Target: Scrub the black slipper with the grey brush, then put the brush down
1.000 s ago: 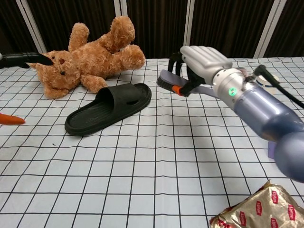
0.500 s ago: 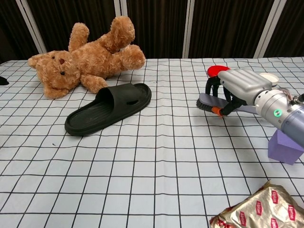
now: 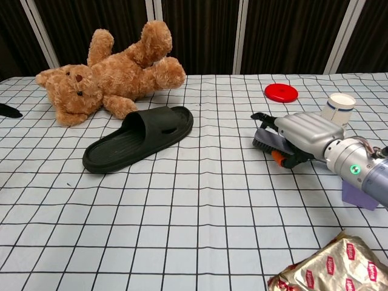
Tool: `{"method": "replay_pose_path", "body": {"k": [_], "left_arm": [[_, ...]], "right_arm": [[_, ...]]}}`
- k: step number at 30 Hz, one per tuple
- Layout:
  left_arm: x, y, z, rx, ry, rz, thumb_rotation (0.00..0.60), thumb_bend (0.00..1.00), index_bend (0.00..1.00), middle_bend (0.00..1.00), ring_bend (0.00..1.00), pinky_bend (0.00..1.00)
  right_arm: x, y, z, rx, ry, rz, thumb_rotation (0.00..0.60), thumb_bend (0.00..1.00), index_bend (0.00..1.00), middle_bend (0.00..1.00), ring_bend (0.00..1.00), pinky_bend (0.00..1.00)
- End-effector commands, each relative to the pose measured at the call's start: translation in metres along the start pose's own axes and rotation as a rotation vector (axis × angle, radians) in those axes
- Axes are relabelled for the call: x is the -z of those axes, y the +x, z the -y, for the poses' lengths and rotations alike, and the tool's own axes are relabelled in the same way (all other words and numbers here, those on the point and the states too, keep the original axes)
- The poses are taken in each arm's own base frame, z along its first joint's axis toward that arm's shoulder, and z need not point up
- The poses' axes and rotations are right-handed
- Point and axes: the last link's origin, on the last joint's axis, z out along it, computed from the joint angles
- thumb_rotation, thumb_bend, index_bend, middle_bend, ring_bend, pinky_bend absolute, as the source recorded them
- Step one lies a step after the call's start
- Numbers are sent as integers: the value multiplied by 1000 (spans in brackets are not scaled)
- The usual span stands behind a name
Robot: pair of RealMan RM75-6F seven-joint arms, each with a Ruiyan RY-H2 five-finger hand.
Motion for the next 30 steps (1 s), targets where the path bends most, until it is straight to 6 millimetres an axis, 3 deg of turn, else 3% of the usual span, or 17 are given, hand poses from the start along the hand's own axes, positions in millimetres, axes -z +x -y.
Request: {"method": "replay_pose_path", "body": {"k": [1,10,17,20,23,27,30], "left_arm": [[0,-1,1,5,-1,3,441,83,0,0,0,95],[7,3,1,23,-14,-20,441,83,0,0,0,95],[30,4,-1,42,-16,-74,439,83,0,0,0,95],[45,0,-1,32,3,-96,438,83,0,0,0,94],[59,-10,2,27,32,-116,437,84,0,0,0,94],[66,-14,6,-19,57,-141,436,86,0,0,0,94],[71,-12,7,-29,66,-164,437,85,0,0,0,95]], "right_arm": [[1,4,3,18,4,-5,600,485,0,126,228,452],[10,26,10,-8,16,-57,600,445,0,74,137,337],[46,61,6,24,35,-119,600,433,0,27,14,124],[81,73,-5,60,14,-127,600,432,0,23,0,57],[134,82,-23,59,-50,-140,600,431,0,23,0,14],[200,79,-53,18,-178,-137,600,432,0,17,0,0],[235,74,-75,-10,-269,-164,600,431,0,9,0,0]]}}
